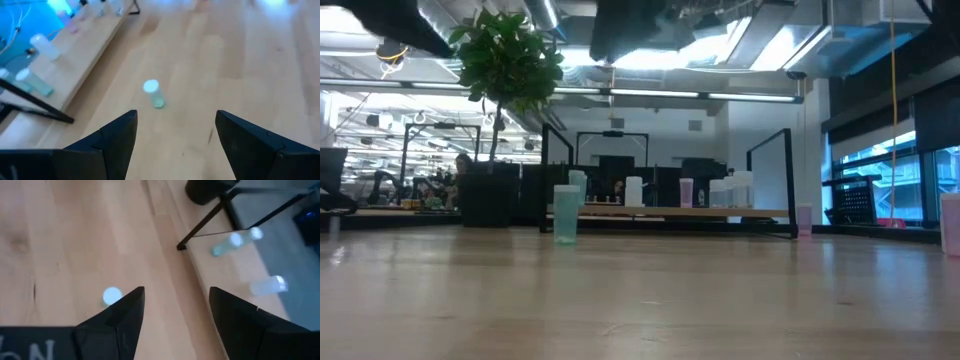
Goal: Pick and place medicine bottles onto shelf by color
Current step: Put the blue medicine bottle on the shelf aligned with the other blue medicine bottle
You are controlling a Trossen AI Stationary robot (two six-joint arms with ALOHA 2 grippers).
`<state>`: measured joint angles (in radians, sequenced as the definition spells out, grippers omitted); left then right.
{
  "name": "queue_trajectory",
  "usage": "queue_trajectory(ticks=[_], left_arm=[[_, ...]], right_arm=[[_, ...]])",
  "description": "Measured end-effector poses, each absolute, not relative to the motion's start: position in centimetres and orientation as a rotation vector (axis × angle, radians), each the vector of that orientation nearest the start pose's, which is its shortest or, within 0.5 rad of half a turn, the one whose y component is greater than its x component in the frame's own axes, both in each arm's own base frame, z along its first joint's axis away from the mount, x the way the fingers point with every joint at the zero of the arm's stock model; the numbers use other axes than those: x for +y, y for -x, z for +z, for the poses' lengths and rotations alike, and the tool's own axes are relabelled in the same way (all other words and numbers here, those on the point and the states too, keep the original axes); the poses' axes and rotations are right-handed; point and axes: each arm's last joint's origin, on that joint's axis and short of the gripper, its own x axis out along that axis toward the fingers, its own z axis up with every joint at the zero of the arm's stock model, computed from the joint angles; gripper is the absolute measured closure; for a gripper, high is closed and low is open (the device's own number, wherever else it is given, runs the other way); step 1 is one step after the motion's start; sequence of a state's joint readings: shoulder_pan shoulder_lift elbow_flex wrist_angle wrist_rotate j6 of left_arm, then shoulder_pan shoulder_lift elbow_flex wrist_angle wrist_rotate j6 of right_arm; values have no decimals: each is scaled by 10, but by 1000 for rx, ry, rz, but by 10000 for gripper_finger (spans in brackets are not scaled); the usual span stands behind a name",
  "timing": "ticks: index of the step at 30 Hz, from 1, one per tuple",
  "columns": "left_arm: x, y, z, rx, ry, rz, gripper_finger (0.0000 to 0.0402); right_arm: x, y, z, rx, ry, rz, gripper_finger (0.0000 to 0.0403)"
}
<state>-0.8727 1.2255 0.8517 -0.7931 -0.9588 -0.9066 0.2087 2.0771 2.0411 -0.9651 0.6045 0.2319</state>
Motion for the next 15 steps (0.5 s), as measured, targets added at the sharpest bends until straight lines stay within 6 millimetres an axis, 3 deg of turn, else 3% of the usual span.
queue_trajectory(ticks=[7,11,15], left_arm=[[-126,-174,209,592,0,436,138],[-116,-191,200,620,106,361,138],[-106,-209,194,604,62,263,138]], right_arm=[[97,-415,333,847,191,-422,178],[103,-403,345,845,191,-398,178],[108,-397,353,817,196,-399,178]])
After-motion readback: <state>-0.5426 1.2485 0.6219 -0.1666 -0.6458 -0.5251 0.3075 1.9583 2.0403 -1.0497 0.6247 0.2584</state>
